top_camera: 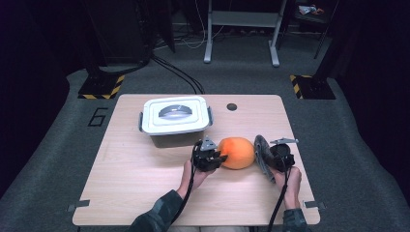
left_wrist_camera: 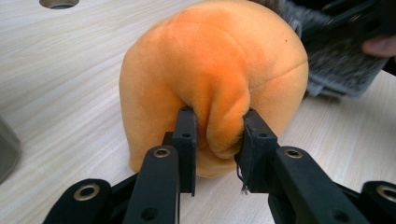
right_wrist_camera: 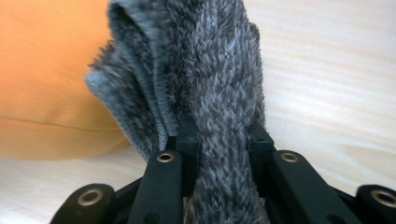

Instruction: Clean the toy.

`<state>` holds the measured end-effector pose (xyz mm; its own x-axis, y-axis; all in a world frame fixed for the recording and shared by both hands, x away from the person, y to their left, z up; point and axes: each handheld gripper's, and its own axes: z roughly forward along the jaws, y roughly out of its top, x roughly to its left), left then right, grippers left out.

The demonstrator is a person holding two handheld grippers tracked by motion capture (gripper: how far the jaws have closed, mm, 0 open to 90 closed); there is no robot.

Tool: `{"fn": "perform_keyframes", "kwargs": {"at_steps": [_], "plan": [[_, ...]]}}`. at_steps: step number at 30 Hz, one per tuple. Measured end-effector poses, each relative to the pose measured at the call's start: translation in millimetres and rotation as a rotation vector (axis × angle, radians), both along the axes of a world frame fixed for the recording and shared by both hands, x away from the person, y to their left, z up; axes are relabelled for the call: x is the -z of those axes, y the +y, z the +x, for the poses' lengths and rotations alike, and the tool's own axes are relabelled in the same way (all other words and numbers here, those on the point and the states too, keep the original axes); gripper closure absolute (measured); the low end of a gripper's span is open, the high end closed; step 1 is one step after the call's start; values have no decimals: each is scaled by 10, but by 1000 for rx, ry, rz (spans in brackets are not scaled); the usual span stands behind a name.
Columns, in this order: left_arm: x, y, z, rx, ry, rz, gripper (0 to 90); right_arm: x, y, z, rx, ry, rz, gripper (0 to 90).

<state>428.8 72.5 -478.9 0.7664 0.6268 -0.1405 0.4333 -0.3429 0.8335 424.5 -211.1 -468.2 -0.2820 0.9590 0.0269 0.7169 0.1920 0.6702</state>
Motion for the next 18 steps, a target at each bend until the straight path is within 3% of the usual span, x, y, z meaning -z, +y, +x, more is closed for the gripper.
{"fn": "perform_keyframes", "kwargs": {"at_steps": [6,10,14,17,18], "plan": [[-6,3,17,8,-5,9,713,-360,115,-163,-55,-118,0,733],[-4,6,20,10,-8,10,712,-562,297,-228,-127,-158,-1,734],[5,14,17,14,-12,7,710,-568,469,-196,-180,-144,-22,733],[2,5,12,22,-29,17,697,-439,560,-96,-180,-86,-73,734],[0,7,15,24,-31,16,687,-375,563,-59,-169,-87,-65,735]]}}
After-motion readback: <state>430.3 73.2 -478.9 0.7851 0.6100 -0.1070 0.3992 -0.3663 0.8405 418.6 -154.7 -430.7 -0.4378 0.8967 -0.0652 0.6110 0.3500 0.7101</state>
